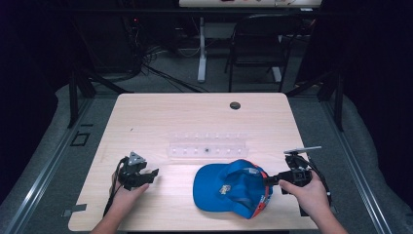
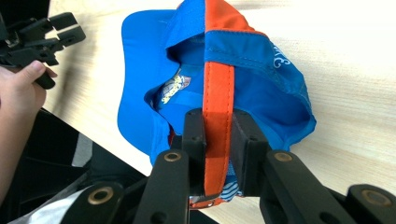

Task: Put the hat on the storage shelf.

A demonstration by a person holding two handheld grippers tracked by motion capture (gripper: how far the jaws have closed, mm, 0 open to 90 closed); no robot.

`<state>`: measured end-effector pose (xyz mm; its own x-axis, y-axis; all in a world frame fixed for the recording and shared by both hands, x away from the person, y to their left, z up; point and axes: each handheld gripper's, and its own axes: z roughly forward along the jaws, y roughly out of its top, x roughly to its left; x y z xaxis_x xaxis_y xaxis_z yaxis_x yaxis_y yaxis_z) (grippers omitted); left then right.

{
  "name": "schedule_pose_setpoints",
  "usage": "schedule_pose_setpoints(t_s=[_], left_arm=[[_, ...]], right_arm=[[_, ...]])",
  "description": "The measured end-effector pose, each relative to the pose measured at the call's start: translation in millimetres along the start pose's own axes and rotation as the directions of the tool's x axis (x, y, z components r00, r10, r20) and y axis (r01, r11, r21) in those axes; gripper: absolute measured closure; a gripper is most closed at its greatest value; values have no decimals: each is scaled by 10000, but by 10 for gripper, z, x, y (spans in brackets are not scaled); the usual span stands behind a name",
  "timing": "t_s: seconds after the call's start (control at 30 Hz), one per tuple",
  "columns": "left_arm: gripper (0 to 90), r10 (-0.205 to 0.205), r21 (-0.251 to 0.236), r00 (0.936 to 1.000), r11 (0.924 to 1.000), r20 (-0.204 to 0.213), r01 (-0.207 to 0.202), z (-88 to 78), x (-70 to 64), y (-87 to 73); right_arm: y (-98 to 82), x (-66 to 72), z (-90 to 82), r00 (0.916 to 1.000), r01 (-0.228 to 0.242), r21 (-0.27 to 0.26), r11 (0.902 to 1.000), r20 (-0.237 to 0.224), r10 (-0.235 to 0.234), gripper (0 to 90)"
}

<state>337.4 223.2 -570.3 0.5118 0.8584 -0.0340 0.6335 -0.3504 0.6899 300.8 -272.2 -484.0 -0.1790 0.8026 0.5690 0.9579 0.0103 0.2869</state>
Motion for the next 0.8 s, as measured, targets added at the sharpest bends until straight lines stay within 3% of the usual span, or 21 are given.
schedule_pose_setpoints(t_s=[0.17,0.2,0.23,0.43,0.8], left_arm=[[413,58,8,10000,10000,0,-58,-3,0,1],[413,64,4,10000,10000,4,-64,-2,-1,1],[413,64,4,10000,10000,4,-64,-2,-1,1],[413,139,35,9999,9999,-6,-139,1,-3,2],[413,132,17,9999,9999,-2,-132,0,-7,2]], right_arm=[[84,85,-68,9991,272,385,9989,318,-284,771],[90,107,-66,9991,222,229,9995,367,-230,771],[114,123,-94,9982,370,446,9983,453,-390,771],[212,248,-184,9929,668,571,9961,943,-719,772],[322,423,-281,9871,733,851,9937,1357,-844,772]])
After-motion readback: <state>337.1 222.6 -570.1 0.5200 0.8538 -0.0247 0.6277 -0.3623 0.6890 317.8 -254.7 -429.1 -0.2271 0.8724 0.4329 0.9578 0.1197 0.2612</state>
